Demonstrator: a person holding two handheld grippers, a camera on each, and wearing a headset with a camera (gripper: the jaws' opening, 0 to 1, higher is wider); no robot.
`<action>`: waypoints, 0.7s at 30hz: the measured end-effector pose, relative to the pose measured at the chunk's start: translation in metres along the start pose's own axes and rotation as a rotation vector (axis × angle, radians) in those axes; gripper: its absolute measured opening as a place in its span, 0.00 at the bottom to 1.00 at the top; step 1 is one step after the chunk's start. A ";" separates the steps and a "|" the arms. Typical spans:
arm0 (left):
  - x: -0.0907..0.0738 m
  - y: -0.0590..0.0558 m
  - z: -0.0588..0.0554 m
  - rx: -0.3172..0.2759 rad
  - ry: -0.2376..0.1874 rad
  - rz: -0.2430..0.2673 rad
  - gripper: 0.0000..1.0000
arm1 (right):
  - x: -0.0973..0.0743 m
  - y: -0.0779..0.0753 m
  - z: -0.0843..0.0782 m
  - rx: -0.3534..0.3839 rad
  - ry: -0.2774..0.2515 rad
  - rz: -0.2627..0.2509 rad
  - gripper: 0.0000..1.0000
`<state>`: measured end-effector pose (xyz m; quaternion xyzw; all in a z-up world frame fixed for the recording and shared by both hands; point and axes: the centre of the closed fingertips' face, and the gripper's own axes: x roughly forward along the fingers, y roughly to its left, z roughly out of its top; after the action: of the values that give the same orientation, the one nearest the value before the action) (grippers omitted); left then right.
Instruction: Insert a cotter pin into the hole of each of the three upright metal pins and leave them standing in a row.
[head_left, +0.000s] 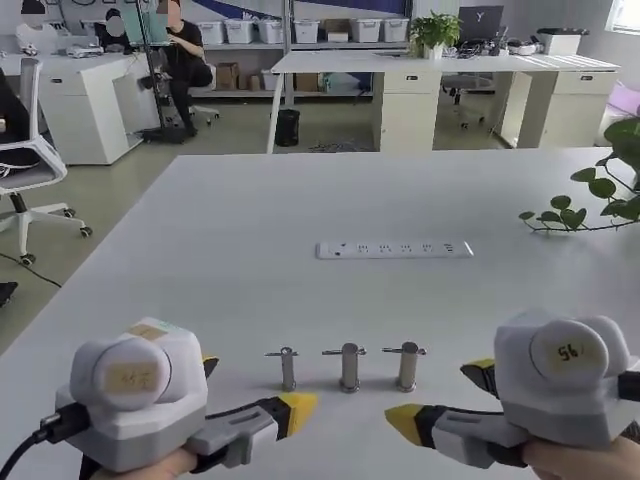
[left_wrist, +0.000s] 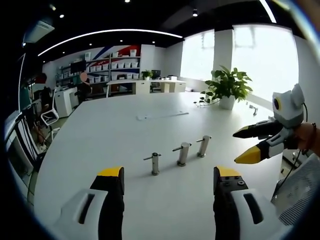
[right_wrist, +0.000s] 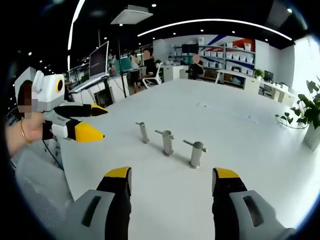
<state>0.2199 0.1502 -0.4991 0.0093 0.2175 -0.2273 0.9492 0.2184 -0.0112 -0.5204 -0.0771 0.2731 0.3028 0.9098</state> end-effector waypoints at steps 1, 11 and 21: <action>-0.001 0.000 0.000 0.002 -0.002 0.003 0.73 | -0.001 0.001 0.000 0.004 -0.003 0.003 0.63; -0.007 0.004 -0.004 0.012 -0.023 0.019 0.74 | -0.003 0.002 0.005 0.041 -0.059 0.005 0.66; -0.009 0.006 -0.004 0.015 -0.039 0.026 0.75 | -0.004 0.006 0.009 0.020 -0.080 0.003 0.67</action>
<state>0.2139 0.1600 -0.4992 0.0150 0.1972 -0.2167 0.9560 0.2166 -0.0056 -0.5108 -0.0551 0.2396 0.3044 0.9203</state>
